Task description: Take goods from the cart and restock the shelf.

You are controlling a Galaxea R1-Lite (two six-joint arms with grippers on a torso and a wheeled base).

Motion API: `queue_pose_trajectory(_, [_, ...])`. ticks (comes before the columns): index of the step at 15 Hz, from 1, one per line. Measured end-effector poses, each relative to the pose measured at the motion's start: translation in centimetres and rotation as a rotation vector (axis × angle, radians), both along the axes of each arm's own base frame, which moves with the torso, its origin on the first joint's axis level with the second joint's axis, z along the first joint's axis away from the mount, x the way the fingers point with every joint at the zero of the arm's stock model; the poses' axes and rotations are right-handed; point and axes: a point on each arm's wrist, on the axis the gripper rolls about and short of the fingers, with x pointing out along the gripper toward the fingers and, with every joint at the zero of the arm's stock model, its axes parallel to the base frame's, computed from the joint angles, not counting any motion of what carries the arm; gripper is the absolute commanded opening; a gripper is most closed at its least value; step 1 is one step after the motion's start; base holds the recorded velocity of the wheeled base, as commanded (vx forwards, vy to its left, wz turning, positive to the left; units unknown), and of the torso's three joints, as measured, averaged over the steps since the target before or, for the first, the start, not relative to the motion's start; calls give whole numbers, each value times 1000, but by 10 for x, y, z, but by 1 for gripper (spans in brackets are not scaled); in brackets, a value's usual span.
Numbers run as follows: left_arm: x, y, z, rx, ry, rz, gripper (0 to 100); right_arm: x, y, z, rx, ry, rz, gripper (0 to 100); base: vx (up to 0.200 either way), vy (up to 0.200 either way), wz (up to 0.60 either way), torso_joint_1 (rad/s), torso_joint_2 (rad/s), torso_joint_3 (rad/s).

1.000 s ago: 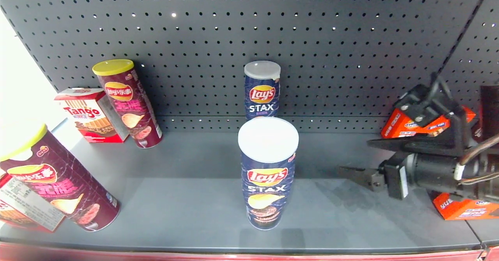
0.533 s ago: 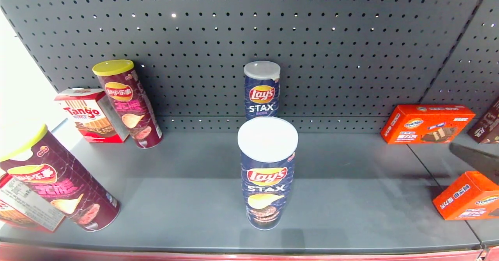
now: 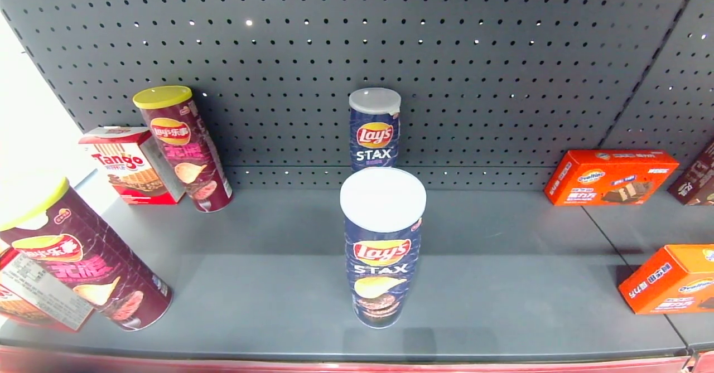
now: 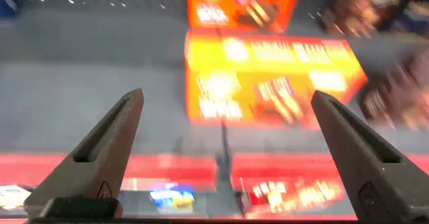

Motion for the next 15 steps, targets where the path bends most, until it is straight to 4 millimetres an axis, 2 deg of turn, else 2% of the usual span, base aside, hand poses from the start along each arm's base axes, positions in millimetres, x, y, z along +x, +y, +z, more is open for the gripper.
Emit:
queue_pose_trajectory(1, [0,0,0,0,0,-1,100,-7,-1,-15,10,4,-14,100,0,0,0,0,0,0])
queue_pose_trajectory(3, [0,0,0,1,2,-7,100,-8,-1,-39,31,-11,-4,100,0,0,0,0,0,0])
queue_pose_trajectory(5, [0,0,0,1,0,-9,100,-4,3,-61,44,-21,119,100,0,0,0,0,0,0])
queue_pose_trajectory(6, [0,0,0,1,1,-9,100,-4,4,-72,40,38,168,100,0,0,0,0,0,0])
queue_pose_trajectory(13, [0,0,0,-1,3,-16,100,-5,4,-78,55,49,182,100,0,0,0,0,0,0])
queue_pose_trajectory(15, [0,0,0,-1,3,-16,100,-5,5,-79,57,47,137,100,0,0,0,0,0,0])
